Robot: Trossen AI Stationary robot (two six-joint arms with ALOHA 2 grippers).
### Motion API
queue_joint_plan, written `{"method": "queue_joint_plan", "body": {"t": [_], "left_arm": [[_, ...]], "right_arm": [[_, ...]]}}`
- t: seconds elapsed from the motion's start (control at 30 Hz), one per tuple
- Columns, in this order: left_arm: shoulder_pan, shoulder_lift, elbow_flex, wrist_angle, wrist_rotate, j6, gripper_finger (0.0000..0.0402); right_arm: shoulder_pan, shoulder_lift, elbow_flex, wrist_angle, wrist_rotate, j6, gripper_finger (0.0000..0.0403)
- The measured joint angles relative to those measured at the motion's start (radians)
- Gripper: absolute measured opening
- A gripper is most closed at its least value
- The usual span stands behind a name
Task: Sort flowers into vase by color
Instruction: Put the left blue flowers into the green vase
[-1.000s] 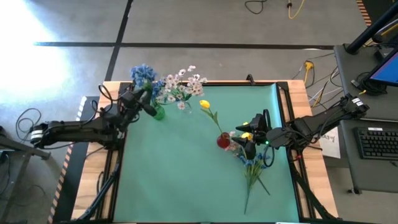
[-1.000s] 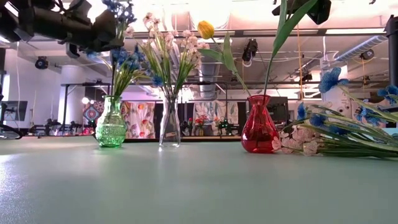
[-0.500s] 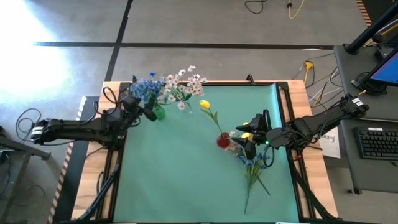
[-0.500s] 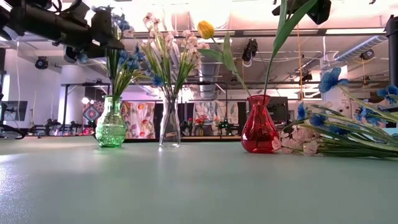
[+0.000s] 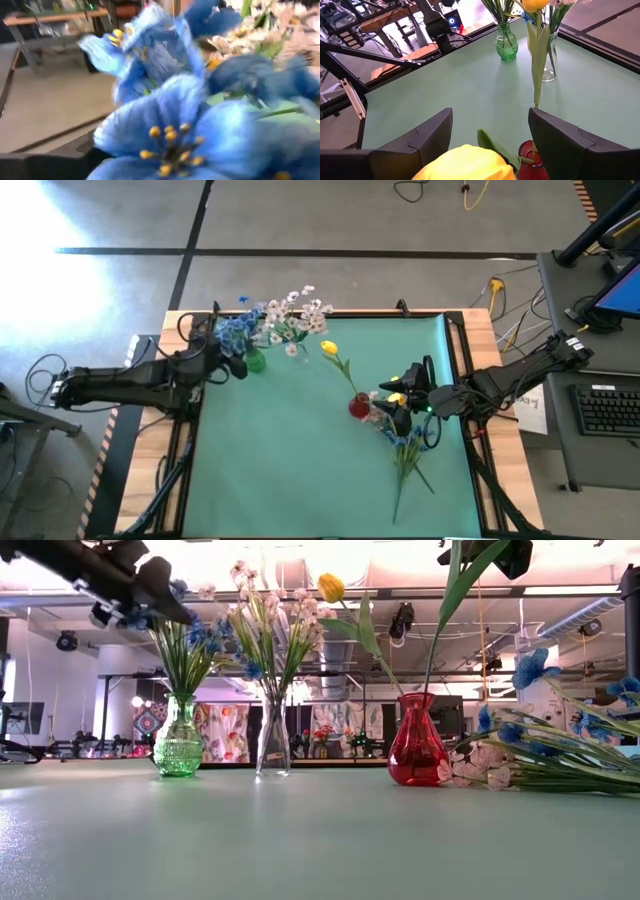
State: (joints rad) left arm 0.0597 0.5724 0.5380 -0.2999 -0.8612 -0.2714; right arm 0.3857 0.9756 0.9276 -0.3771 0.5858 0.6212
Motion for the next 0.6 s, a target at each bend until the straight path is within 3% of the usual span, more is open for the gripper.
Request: {"method": "queue_joint_plan", "body": {"t": [0.2,0.37,0.6], "left_arm": [[0.0,0.047,0.172,-0.328,0.145,-0.118,0.0305],[0.0,0.096,0.284,-0.461,0.282,-0.157,0.0305],[0.001,0.161,0.447,-0.732,0.299,-0.247,0.0305]], "right_arm": [[0.0,0.0,0.0,0.0,0.0,0.0,0.0254],[0.0,0.0,0.0,0.0,-0.001,0.0,0.0254],[0.0,0.0,0.0,0.0,-0.002,0.015,0.0254]]}}
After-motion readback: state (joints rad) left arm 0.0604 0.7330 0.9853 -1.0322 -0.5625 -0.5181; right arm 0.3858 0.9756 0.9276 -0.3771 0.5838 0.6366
